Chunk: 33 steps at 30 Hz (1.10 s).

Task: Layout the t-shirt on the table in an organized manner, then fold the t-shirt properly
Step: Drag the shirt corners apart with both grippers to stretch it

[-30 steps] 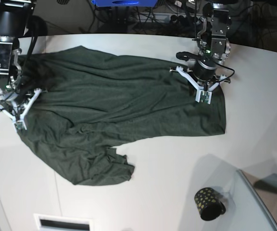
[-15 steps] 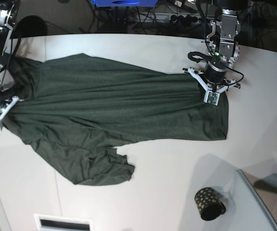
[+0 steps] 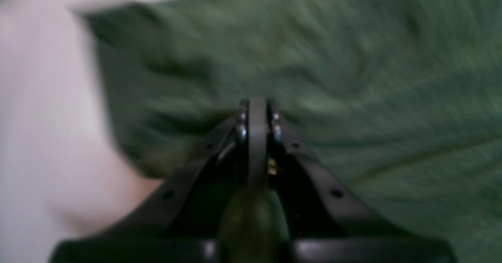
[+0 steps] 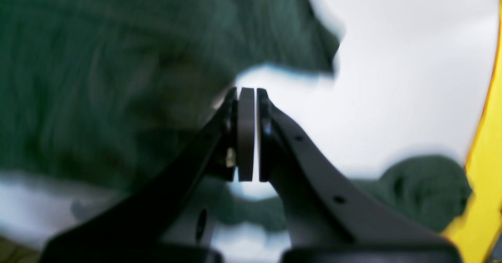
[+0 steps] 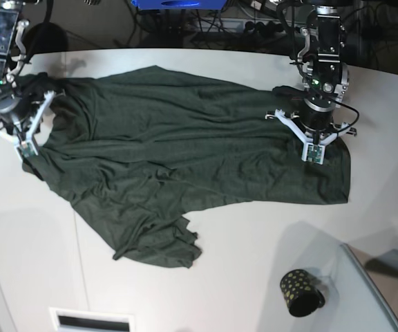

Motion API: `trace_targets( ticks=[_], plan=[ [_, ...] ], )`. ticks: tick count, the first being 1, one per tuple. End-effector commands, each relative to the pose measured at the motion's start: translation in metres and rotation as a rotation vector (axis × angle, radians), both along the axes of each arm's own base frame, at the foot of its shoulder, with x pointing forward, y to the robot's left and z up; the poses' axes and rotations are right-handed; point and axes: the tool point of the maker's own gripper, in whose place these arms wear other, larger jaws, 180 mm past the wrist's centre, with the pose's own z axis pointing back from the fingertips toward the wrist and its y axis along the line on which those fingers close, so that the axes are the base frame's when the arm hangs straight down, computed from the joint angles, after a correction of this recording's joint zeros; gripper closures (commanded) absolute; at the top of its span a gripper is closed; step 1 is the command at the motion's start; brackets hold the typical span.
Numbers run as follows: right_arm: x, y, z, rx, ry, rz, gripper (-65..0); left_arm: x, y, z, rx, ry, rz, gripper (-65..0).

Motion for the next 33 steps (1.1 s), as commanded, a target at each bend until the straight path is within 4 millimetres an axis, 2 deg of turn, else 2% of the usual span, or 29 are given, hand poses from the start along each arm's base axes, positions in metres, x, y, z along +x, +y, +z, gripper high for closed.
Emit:
trace_targets(
  ticks=[1,2,4,7,8,10,13,16,18,22,27,29,33],
  plan=[
    [0.002,0.017,0.011,0.047,-0.033,0.042,-6.3,0.001,0.003,0.010,0.014,-0.031,0.004,0.0],
    [-0.014,0.030,0.007,0.082,0.013,0.071,-11.3,-0.002,0.003,0.012,0.017,-0.034,0.002,0.0],
    [-0.036,0.041,0.001,0.150,0.073,0.039,-23.4,-0.013,0.011,0.014,0.032,-0.028,0.012,0.0],
    [-0.051,0.048,-0.008,0.316,0.117,-0.040,-39.9,-0.035,0.040,0.015,0.059,-0.008,0.083,0.0],
    [-0.053,0.049,-0.009,0.379,0.112,-0.075,-41.9,-0.042,0.049,0.014,0.063,-0.001,0.106,0.0],
    [-0.056,0.049,-0.010,0.463,0.103,-0.123,-40.1,-0.057,0.068,0.015,0.041,0.003,0.171,0.0],
    [-0.065,0.051,-0.013,0.498,0.151,-0.141,-38.0,-0.076,0.094,0.018,-0.006,0.001,0.247,0.0],
    [-0.072,0.063,-0.015,0.552,0.194,-0.148,-38.1,-0.088,0.109,0.020,-0.034,0.008,0.272,0.0],
    [-0.076,0.074,-0.018,0.591,0.218,-0.156,-38.1,-0.093,0.112,0.021,-0.046,0.010,0.274,0.0],
    [-0.089,0.094,-0.038,0.662,0.289,-0.193,-38.1,-0.097,0.113,0.020,-0.054,0.016,0.278,0.0],
    [-0.089,0.104,-0.057,0.725,0.341,-0.220,-38.1,-0.097,0.112,0.020,-0.057,0.015,0.279,0.0],
    [-0.089,0.103,-0.063,0.741,0.354,-0.242,-38.1,-0.097,0.113,0.020,-0.055,0.015,0.278,0.0],
    [-0.083,0.083,-0.074,0.784,0.343,-0.361,-38.4,-0.097,0.113,0.020,-0.055,0.016,0.278,0.0]
  ],
)
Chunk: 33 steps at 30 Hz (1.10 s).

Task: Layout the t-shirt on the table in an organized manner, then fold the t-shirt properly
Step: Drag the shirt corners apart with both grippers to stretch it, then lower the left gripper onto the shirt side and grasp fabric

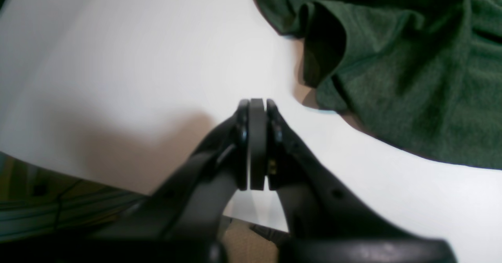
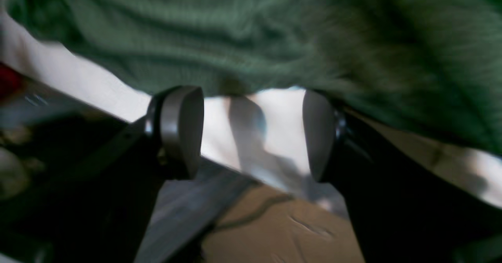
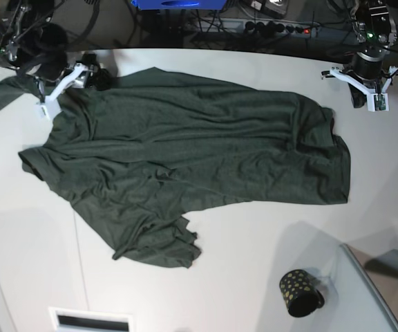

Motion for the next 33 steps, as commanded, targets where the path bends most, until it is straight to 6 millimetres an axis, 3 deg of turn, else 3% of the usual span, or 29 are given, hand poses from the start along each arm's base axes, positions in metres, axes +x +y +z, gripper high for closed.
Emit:
trace_targets(
  ticks=[1,5,10,16,17,21,25,28,33],
  plan=[
    [-0.012,-0.015,-0.013,-0.052,0.082,-0.001,-39.3,0.004,0.006,0.010,0.024,-0.031,-0.003,0.0],
    [-0.019,-0.023,-0.025,-0.014,0.126,-0.070,-47.7,0.003,0.007,0.009,0.024,-0.028,-0.002,0.0],
    [-0.019,-0.024,-0.026,-0.012,0.126,-0.076,-45.9,0.003,0.006,0.009,0.023,-0.028,-0.001,0.0],
    [-0.013,-0.018,-0.030,0.014,0.131,-0.078,-32.7,-0.002,0.004,0.007,0.019,-0.019,-0.001,0.0],
    [-0.012,-0.016,-0.031,0.022,0.134,-0.080,-28.4,-0.003,0.004,0.007,0.019,-0.017,-0.001,0.0],
    [-0.012,-0.014,-0.034,0.035,0.145,-0.078,-1.2,-0.018,0.004,0.001,0.017,0.015,0.000,0.0],
    [-0.014,-0.023,-0.033,0.015,0.152,-0.070,-0.8,-0.034,-0.005,-0.007,-0.084,0.024,0.031,0.0],
    [-0.019,-0.034,-0.026,-0.032,0.137,-0.061,-0.5,-0.036,-0.023,-0.010,-0.193,0.012,-0.010,0.0],
    [-0.024,-0.050,0.003,-0.160,0.113,0.036,-0.3,-0.032,-0.040,-0.010,-0.245,-0.006,-0.038,0.0]
  ],
)
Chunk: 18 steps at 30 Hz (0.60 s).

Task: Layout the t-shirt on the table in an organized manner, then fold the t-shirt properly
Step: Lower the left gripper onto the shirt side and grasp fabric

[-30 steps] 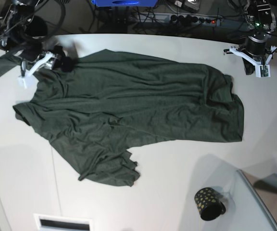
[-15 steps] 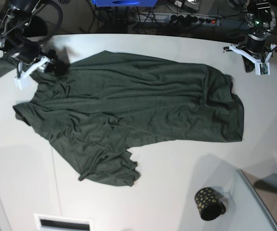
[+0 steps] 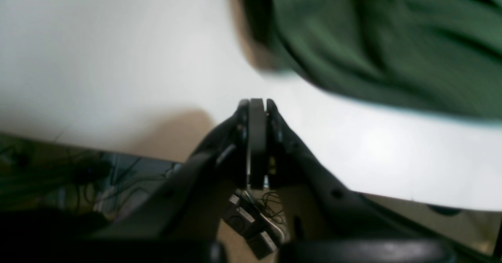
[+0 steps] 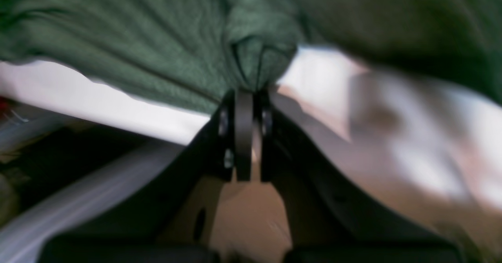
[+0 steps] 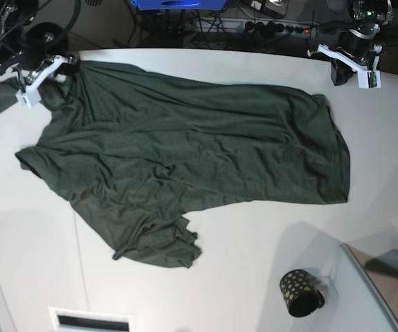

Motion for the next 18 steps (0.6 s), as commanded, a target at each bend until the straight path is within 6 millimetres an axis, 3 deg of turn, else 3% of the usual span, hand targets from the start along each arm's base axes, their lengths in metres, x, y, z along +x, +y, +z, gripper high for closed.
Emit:
trace_targets(
  ticks=[1,5,8,12,18],
  plan=[
    [0.013,-0.006,0.013,-0.033,-0.055,0.019,-0.3,0.005,0.000,0.008,0.002,-0.035,-0.006,-1.5],
    [0.023,-0.003,0.034,-0.089,-0.113,0.090,-0.3,0.017,-0.018,0.005,-0.034,-0.051,-0.029,-10.7],
    [0.024,-0.001,0.034,-0.092,-0.115,0.104,-0.3,0.019,-0.036,-0.003,-0.069,-0.039,-0.056,-18.4],
    [0.024,-0.003,0.034,-0.096,-0.114,0.106,-0.3,0.015,-0.041,-0.006,-0.086,-0.034,-0.045,-27.8],
    [0.024,-0.003,0.034,-0.098,-0.112,0.108,-0.3,0.001,0.000,0.002,-0.039,-0.054,0.104,-37.2]
  ],
)
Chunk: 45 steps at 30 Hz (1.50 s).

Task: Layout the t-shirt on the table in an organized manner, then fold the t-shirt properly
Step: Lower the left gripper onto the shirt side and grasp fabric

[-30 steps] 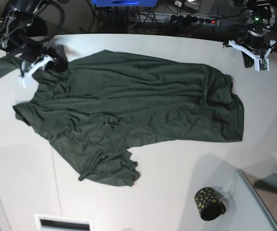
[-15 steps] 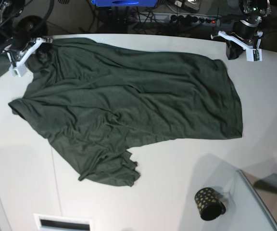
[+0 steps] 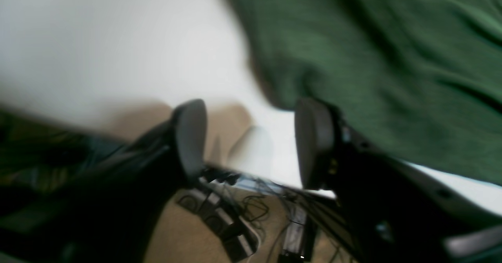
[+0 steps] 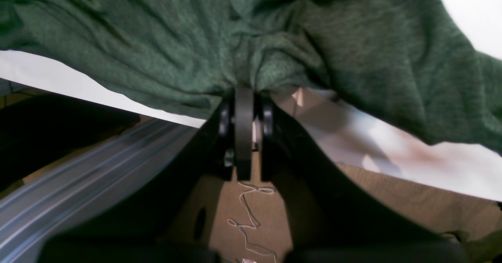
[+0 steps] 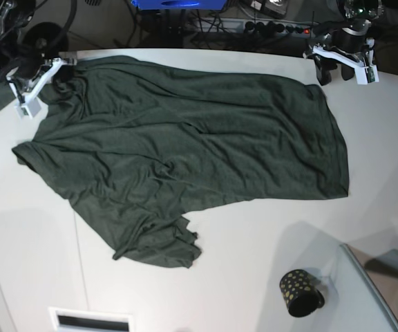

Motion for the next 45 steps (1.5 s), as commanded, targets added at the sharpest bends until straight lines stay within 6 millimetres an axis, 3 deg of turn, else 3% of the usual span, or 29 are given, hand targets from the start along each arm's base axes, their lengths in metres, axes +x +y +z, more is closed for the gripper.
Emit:
trace_targets(
  ticks=[1,4,10,15,16,18,20,28,34,37,41,45],
  plan=[
    [0.006,-0.003,0.005,-0.003,-0.027,0.000,-0.3,0.004,0.003,0.006,0.005,-0.028,-0.007,-39.0],
    [0.006,-0.003,0.005,-0.003,-0.027,0.000,-0.3,0.015,-0.004,0.002,-0.006,-0.036,-0.023,-42.1],
    [0.006,-0.003,0.005,-0.003,-0.030,-0.001,-0.3,0.033,-0.026,-0.009,-0.054,-0.042,-0.055,-42.1],
    [0.007,-0.003,0.005,-0.003,-0.033,-0.002,-0.2,0.033,-0.024,-0.032,-0.086,-0.003,-0.022,-41.0],
    [0.007,-0.003,0.005,-0.003,-0.034,-0.003,-0.2,0.033,-0.024,-0.035,-0.091,0.004,-0.017,-37.7],
    [0.007,-0.003,0.005,-0.003,-0.034,-0.003,-0.2,0.032,-0.023,-0.036,-0.091,0.009,-0.016,-22.9],
    [0.007,-0.003,0.005,-0.002,-0.034,-0.001,-0.2,0.033,-0.023,-0.034,-0.088,0.004,-0.019,0.0],
    [0.010,-0.002,0.006,-0.002,-0.042,0.000,-0.2,0.040,-0.029,0.007,-0.037,-0.025,-0.095,0.0],
    [0.022,0.018,0.008,0.013,-0.055,0.091,-0.2,0.068,-0.043,0.043,-0.020,0.011,-0.159,0.0],
    [0.031,0.028,0.010,0.022,-0.079,0.124,-0.2,0.089,-0.034,0.050,-0.021,0.022,-0.072,0.0],
    [0.038,0.035,0.012,0.030,-0.103,0.145,-0.2,0.118,-0.052,0.046,-0.071,0.064,-0.097,0.0],
    [0.042,0.037,0.009,0.043,-0.096,0.144,-0.2,0.142,-0.069,0.029,-0.132,0.133,-0.126,0.0]
  ],
)
